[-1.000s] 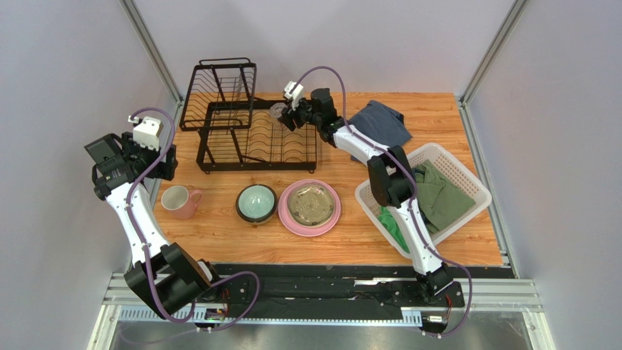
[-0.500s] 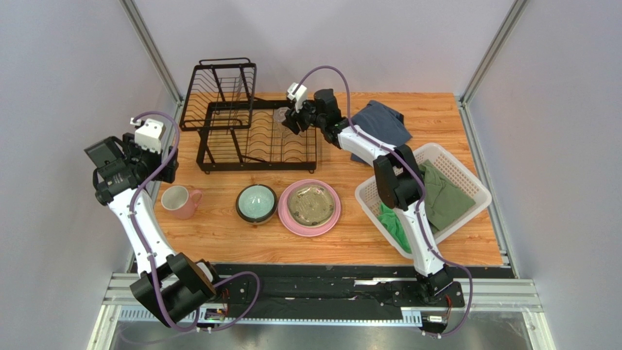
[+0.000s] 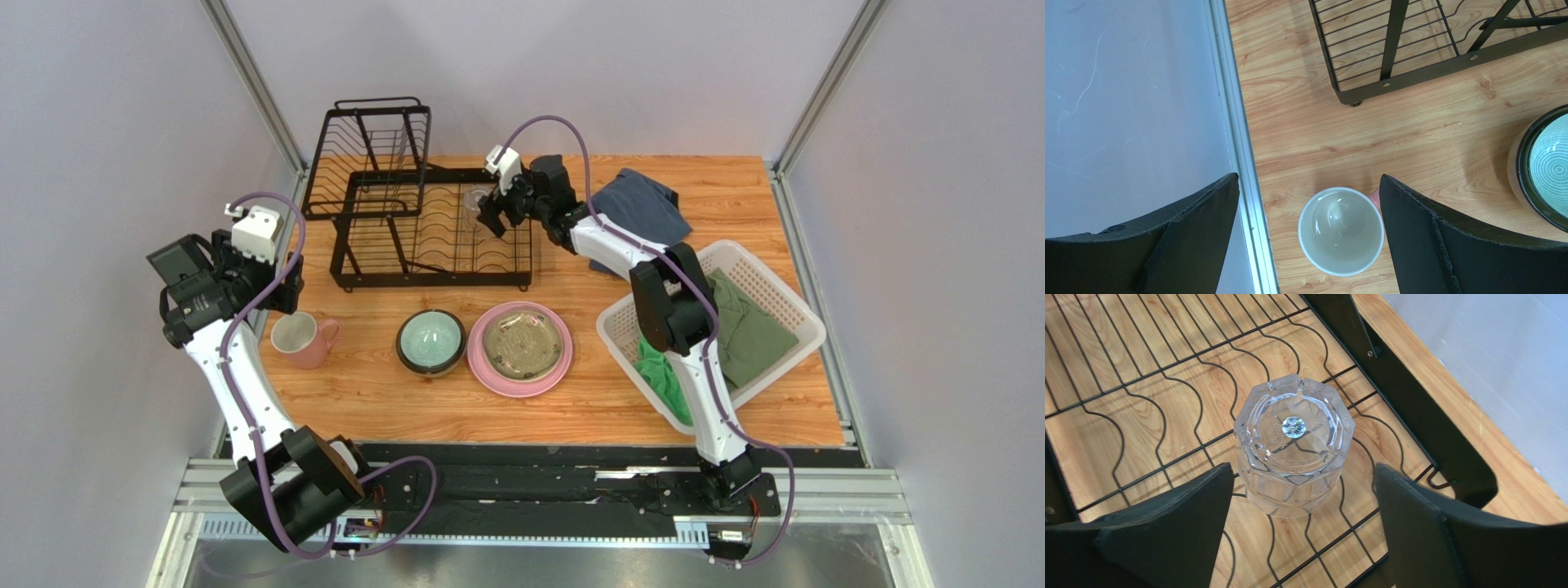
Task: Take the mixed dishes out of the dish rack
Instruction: Pick up the cup from the dish rack.
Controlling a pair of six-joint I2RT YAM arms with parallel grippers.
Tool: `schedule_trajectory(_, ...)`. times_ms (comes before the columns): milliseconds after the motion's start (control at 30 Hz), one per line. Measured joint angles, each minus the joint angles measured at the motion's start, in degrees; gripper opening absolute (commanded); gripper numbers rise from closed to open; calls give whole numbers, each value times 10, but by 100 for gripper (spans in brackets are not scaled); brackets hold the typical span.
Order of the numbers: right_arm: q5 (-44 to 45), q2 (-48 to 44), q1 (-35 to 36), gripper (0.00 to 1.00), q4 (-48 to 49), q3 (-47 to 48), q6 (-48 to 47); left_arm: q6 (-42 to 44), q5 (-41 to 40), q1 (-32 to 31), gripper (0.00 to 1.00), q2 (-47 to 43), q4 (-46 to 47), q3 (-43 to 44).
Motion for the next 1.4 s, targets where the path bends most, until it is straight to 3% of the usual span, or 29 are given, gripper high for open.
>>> schedule_trajectory(300, 6, 0, 0, 99, -15, 24, -5, 8, -1, 0, 92, 0, -3, 0)
schedule_trajectory(633, -25, 37, 0, 99, -23, 104, -9, 16, -7, 0, 92, 0, -3, 0)
schedule_trajectory(1133, -66, 90, 0, 100, -41, 131, -17, 16, -9, 0, 92, 21, -3, 0)
schedule_trajectory(1400, -80, 113, 0, 88, -40, 159, -17, 16, -12, 0, 92, 24, -2, 0)
